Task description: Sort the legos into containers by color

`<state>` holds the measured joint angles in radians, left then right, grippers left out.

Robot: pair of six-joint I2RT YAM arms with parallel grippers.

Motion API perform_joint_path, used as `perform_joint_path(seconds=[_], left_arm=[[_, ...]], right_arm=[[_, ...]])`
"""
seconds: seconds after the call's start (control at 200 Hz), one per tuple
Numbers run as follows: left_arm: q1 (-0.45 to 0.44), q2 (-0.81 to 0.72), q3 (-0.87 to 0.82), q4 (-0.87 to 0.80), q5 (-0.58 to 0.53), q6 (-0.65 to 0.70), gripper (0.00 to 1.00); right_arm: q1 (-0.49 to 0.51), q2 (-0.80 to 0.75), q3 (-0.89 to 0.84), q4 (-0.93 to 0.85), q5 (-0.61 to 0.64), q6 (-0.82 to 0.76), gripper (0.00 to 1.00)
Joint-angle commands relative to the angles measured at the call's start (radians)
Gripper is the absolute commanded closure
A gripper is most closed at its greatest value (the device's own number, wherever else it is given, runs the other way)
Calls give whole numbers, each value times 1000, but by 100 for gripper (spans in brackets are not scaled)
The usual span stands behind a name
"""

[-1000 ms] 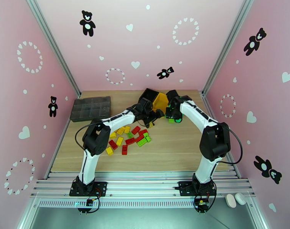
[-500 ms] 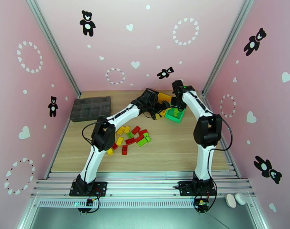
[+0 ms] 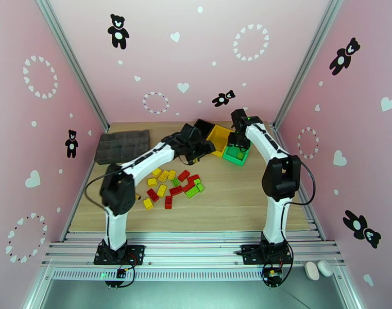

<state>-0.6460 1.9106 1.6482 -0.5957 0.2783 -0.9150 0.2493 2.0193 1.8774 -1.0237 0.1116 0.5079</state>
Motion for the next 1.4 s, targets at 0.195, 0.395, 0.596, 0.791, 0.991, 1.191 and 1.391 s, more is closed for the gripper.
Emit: perform_joint_path(seconds=[0.195, 0.395, 0.596, 0.791, 0.991, 1.191, 1.391], left_arm=[[45, -215, -328, -22, -180, -37, 4], [46, -328, -495, 3, -204, -79, 4], [46, -421, -605, 12, -228, -119, 3], [45, -473, -690, 32, -215, -146, 3], [46, -501, -735, 40, -210, -161, 3], [46, -506, -734, 33, -210, -161, 3], [46, -508, -738, 32, -209, -162, 3]], right_arm=[[160, -128, -225, 80, -110, -45, 37], [278, -145, -359, 136, -172, -72, 37], [378, -169, -466, 177, -197, -82, 38], [450, -160, -506, 198, -201, -75, 41], [454, -120, -494, 206, -200, -62, 45], [454, -75, -468, 205, -214, -65, 49], [456, -53, -461, 208, -217, -69, 50]])
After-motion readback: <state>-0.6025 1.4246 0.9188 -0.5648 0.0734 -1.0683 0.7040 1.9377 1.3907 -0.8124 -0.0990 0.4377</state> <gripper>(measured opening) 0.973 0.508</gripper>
